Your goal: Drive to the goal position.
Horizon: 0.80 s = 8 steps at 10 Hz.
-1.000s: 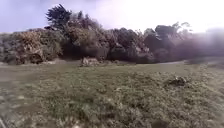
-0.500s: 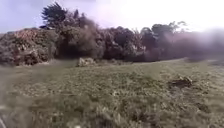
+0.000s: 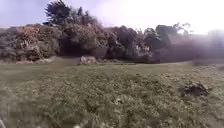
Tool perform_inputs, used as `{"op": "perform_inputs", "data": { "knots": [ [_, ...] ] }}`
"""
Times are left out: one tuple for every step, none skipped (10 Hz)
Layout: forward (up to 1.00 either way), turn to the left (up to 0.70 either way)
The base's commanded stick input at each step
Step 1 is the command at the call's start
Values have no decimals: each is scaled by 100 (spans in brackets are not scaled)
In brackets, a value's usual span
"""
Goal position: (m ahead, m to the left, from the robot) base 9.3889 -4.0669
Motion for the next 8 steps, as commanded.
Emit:
{"op": "perform_inputs", "data": {
  "knots": [
    [70,-10],
    [70,-13],
    [70,-13],
    [70,-13],
    [70,-13],
    [70,-13],
    [70,-13],
    [70,-13]
  ]
}}
